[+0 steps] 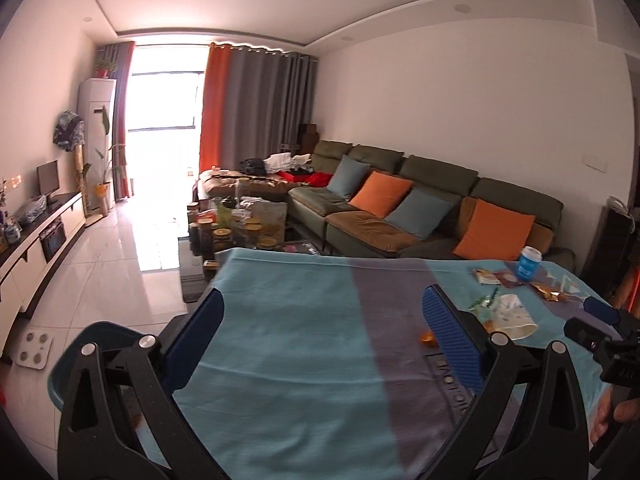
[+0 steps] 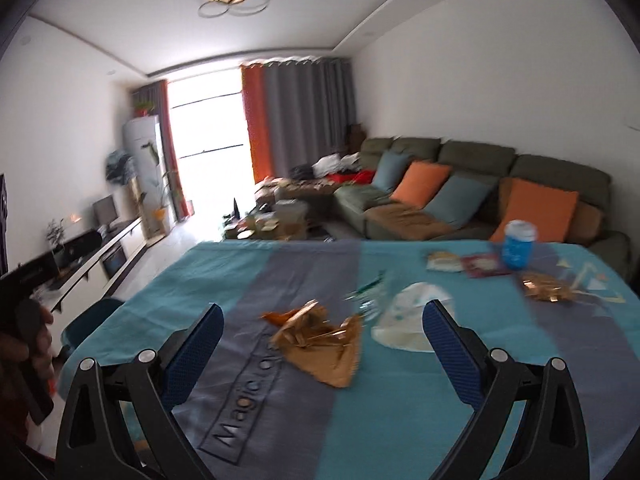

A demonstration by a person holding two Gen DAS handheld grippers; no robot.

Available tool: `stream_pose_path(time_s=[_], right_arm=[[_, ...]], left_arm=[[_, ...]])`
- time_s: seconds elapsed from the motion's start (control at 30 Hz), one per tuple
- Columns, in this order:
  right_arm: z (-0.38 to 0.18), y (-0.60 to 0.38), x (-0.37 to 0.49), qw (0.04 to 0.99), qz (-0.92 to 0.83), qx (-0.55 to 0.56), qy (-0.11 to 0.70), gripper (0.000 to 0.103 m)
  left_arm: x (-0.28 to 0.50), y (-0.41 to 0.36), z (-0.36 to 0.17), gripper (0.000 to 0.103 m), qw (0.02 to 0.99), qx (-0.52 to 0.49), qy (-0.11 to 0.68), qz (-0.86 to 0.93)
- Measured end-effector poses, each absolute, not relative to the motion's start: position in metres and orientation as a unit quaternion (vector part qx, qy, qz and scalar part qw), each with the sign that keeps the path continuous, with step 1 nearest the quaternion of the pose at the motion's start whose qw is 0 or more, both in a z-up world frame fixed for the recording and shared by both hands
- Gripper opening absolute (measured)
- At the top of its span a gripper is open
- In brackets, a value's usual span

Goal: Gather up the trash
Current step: 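Move both open tools back over the table trash, then grasp the gold foil wrapper with the right tool while the left tool grasps orange peel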

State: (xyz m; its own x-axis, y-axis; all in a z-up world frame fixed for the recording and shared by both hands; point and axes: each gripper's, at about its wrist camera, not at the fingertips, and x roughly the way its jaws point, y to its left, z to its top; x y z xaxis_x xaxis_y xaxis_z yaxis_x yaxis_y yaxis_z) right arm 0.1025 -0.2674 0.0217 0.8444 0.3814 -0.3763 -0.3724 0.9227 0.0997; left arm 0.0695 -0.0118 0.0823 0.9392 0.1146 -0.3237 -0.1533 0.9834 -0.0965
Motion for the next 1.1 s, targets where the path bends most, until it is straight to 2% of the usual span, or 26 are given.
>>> stream_pose_path(time_s=[0.27, 0.63, 0.73, 0.8, 0.93, 1.03, 1.1], right_arm=[[0.018, -0.293, 0.093, 0.977, 0.123, 0.044, 0.171, 0.096], [-0.010, -0.295, 0.135, 0.956, 0.114, 0.066, 0.263, 0.096], [-0.020, -0.284, 0.155, 0.943, 0.130, 0.063, 0.299, 0.086], [-0.026, -0.277, 0.168, 0.935, 0.140, 0.058, 0.320, 0.075], [-0.039, -0.267, 0.193, 0.918, 0.153, 0.062, 0.361, 0.065], [-0.046, -0.261, 0.203, 0.906, 0.165, 0.064, 0.384, 0.052], [-0.052, -0.255, 0.208, 0.896, 0.175, 0.060, 0.404, 0.037]], left_arm=[[0.080, -0.057, 0.067, 0.097, 0.986, -0.025, 0.160, 0.034], [0.115, -0.067, 0.043, 0.097, 0.980, -0.005, 0.200, 0.005], [0.136, -0.065, 0.037, 0.097, 0.977, -0.002, 0.215, 0.003], [0.147, -0.063, 0.035, 0.097, 0.976, 0.002, 0.219, 0.004], [0.178, -0.062, 0.026, 0.097, 0.971, 0.007, 0.240, -0.001], [0.199, -0.064, 0.019, 0.097, 0.968, 0.011, 0.252, -0.010], [0.213, -0.066, 0.013, 0.097, 0.964, 0.015, 0.265, -0.018]])
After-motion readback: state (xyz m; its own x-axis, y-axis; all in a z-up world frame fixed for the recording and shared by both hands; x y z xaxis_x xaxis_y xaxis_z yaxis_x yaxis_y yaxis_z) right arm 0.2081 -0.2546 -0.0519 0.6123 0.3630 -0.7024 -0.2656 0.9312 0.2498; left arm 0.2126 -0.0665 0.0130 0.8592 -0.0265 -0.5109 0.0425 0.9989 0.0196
